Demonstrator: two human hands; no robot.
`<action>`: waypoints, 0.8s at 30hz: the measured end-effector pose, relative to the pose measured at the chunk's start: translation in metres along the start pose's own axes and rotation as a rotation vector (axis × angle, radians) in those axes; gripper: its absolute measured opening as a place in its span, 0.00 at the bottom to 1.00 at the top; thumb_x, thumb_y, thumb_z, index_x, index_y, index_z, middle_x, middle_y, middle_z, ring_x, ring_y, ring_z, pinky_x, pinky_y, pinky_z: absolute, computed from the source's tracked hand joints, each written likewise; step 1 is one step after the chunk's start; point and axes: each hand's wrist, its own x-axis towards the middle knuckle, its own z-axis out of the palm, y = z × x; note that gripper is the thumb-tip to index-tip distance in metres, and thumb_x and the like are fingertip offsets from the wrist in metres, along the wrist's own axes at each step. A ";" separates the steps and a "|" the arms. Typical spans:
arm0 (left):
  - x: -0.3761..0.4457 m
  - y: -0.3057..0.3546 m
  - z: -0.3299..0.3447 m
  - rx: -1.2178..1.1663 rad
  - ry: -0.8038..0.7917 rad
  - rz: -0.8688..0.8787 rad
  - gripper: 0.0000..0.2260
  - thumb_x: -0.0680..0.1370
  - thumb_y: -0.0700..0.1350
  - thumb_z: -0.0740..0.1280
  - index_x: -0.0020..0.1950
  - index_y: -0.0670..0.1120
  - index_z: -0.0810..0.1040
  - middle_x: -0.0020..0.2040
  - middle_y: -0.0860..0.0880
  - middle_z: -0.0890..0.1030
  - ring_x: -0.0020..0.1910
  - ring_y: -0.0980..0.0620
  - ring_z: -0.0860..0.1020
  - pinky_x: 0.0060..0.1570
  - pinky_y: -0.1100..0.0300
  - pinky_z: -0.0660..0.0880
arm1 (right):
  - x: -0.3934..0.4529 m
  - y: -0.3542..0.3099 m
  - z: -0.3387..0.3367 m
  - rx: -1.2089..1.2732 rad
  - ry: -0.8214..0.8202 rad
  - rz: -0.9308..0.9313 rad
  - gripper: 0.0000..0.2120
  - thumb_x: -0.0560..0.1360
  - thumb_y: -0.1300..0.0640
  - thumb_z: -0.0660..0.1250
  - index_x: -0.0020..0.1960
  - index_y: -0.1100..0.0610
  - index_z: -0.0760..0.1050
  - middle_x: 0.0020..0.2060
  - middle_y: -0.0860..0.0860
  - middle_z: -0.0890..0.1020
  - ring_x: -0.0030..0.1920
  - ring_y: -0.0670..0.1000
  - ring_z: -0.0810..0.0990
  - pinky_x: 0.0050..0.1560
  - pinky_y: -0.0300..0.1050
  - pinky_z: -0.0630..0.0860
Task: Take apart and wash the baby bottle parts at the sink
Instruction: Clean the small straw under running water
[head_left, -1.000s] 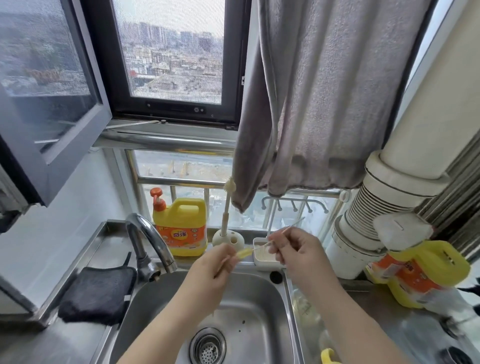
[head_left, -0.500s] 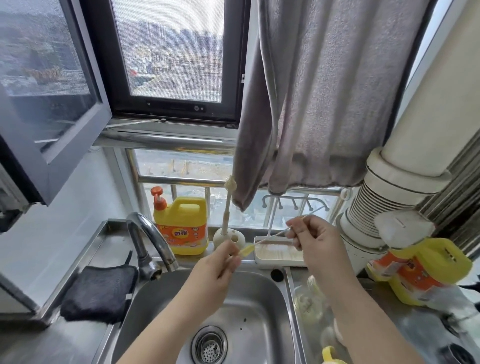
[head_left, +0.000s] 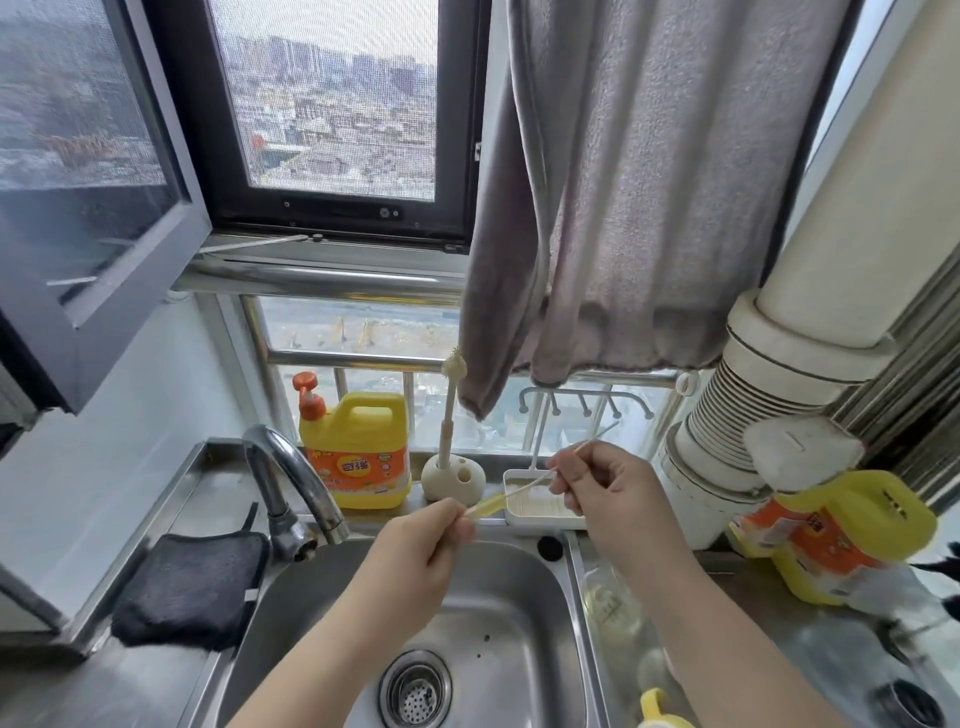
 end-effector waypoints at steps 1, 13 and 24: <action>0.000 0.000 0.001 0.008 -0.004 0.002 0.14 0.80 0.39 0.59 0.37 0.55 0.68 0.30 0.61 0.72 0.30 0.58 0.67 0.31 0.67 0.62 | 0.002 -0.001 -0.002 0.019 0.022 0.000 0.10 0.78 0.59 0.64 0.40 0.58 0.79 0.28 0.47 0.78 0.28 0.41 0.71 0.33 0.30 0.71; 0.004 -0.003 -0.002 0.023 -0.029 -0.036 0.15 0.79 0.36 0.60 0.40 0.55 0.69 0.32 0.52 0.74 0.30 0.55 0.68 0.31 0.67 0.65 | 0.006 0.000 0.001 0.140 0.042 0.029 0.12 0.79 0.61 0.62 0.39 0.59 0.78 0.27 0.48 0.78 0.27 0.43 0.70 0.32 0.32 0.71; 0.006 0.000 -0.002 0.042 -0.047 -0.018 0.14 0.80 0.38 0.60 0.39 0.54 0.70 0.30 0.57 0.73 0.31 0.57 0.69 0.33 0.66 0.65 | 0.005 0.003 0.006 0.153 0.024 0.024 0.12 0.79 0.62 0.61 0.40 0.60 0.78 0.27 0.48 0.78 0.28 0.42 0.71 0.32 0.32 0.71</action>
